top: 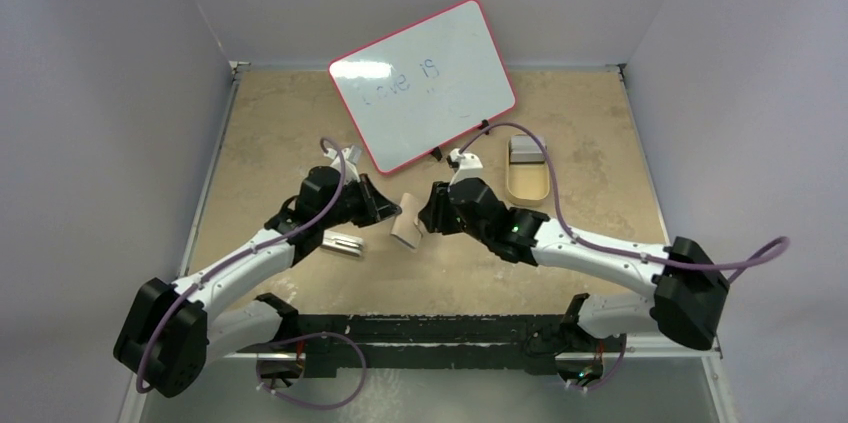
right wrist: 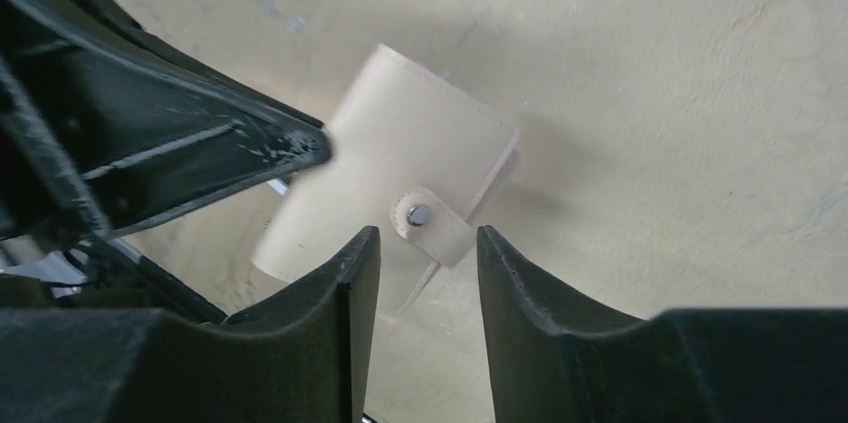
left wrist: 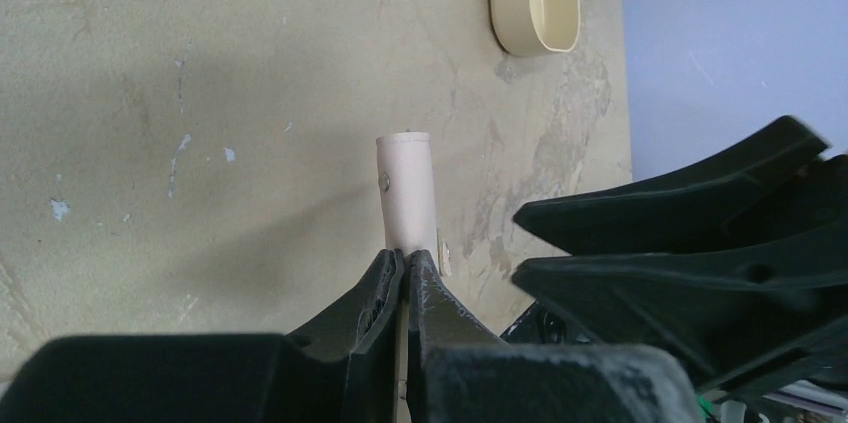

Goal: Put the credit cards into the card holder
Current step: Open the card holder at the center of the board.

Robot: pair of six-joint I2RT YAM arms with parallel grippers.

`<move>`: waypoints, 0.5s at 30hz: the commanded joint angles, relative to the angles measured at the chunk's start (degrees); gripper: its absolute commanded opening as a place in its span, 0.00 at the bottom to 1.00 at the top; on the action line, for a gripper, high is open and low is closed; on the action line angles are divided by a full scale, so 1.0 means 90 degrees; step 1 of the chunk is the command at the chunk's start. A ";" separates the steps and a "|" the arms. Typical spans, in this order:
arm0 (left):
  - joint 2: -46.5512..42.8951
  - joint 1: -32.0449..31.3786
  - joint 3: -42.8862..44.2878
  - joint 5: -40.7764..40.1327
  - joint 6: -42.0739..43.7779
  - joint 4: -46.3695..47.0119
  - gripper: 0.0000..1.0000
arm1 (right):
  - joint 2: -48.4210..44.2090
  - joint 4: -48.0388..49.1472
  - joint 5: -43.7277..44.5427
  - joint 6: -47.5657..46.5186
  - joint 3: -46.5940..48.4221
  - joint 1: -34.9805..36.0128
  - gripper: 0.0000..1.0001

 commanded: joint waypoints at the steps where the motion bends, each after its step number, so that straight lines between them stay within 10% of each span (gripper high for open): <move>1: 0.0224 -0.0138 0.0224 -0.0274 0.0172 0.0219 0.00 | 0.0351 -0.0164 -0.0300 0.0509 0.0234 0.0001 0.45; 15: 0.0766 -0.0518 0.0046 -0.0737 0.0305 0.0480 0.00 | 0.1928 0.0040 -0.0715 0.0995 0.0539 -0.0002 0.46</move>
